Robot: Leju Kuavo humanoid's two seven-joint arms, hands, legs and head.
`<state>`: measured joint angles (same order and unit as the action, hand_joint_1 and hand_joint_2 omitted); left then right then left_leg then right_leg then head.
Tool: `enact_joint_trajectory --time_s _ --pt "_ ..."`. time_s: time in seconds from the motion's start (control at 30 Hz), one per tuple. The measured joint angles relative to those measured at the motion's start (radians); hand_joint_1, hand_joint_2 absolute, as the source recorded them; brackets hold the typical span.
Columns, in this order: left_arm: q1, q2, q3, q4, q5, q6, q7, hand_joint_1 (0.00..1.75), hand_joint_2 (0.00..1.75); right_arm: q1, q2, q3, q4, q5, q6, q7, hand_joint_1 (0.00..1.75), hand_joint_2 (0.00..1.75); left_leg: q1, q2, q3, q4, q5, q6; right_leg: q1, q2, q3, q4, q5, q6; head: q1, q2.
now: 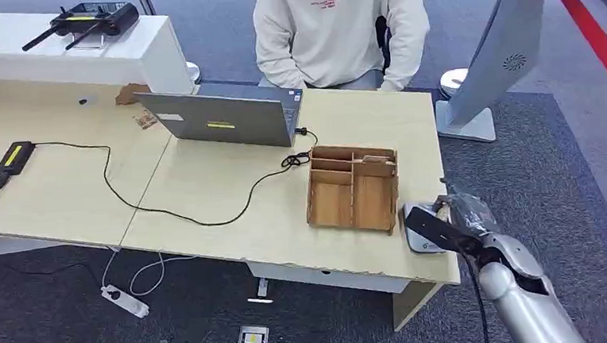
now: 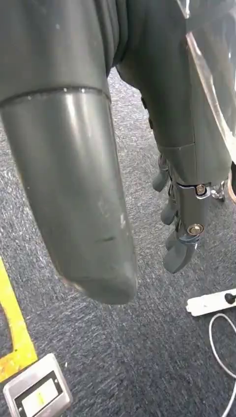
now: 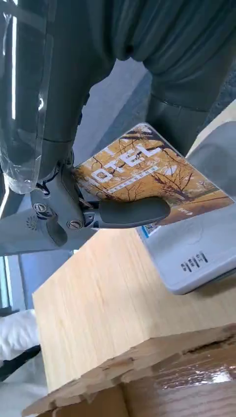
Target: Pass the card to the sensor for recognition and then transmit it.
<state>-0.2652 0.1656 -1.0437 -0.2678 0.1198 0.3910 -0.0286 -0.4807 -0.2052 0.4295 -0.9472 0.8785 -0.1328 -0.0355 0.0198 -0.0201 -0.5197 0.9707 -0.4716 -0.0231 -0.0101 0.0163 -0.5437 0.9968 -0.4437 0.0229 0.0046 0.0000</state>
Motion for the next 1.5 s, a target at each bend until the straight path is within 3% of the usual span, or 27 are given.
enact_joint_trajectory --time_s 0.47,1.1,1.23,1.37,1.5 --pt "0.006 0.000 0.002 0.000 -0.009 0.010 0.014 0.00 0.00 -0.021 0.029 0.009 0.088 -0.008 -0.005 -0.029 1.75 1.75 0.000 0.000 0.001 0.000 0.000 0.000 0.000 0.000 0.001 0.000 0.000 0.000 0.000 0.000" --pt "0.015 0.000 0.014 0.000 -0.034 0.015 0.007 0.00 0.00 -0.028 0.026 0.008 0.082 -0.039 -0.005 -0.029 1.75 1.75 0.000 0.000 0.004 0.000 0.000 0.000 0.000 0.000 0.004 0.000 0.000 0.000 0.000 0.000" --pt "0.016 0.000 0.017 0.000 -0.055 0.023 -0.005 0.00 0.00 -0.044 0.016 -0.011 0.036 -0.043 -0.020 -0.034 1.75 1.75 0.000 0.000 0.004 0.000 0.000 0.000 0.000 0.000 0.003 0.000 0.000 0.000 0.000 0.000" --pt "0.016 0.000 0.018 0.000 -0.084 0.027 -0.018 0.00 0.00 -0.104 -0.026 -0.059 -0.093 -0.076 0.061 -0.003 1.75 1.75 -0.001 0.000 0.004 0.001 0.000 0.000 -0.001 0.000 0.003 0.000 0.000 0.000 0.000 0.000" --pt "0.010 -0.001 0.018 0.000 -0.097 0.026 -0.023 0.00 0.00 -0.162 -0.058 -0.100 -0.203 -0.084 0.099 0.004 1.75 1.75 -0.001 0.000 0.004 0.001 0.000 0.000 -0.001 0.000 0.003 0.000 0.000 0.000 0.000 0.000"
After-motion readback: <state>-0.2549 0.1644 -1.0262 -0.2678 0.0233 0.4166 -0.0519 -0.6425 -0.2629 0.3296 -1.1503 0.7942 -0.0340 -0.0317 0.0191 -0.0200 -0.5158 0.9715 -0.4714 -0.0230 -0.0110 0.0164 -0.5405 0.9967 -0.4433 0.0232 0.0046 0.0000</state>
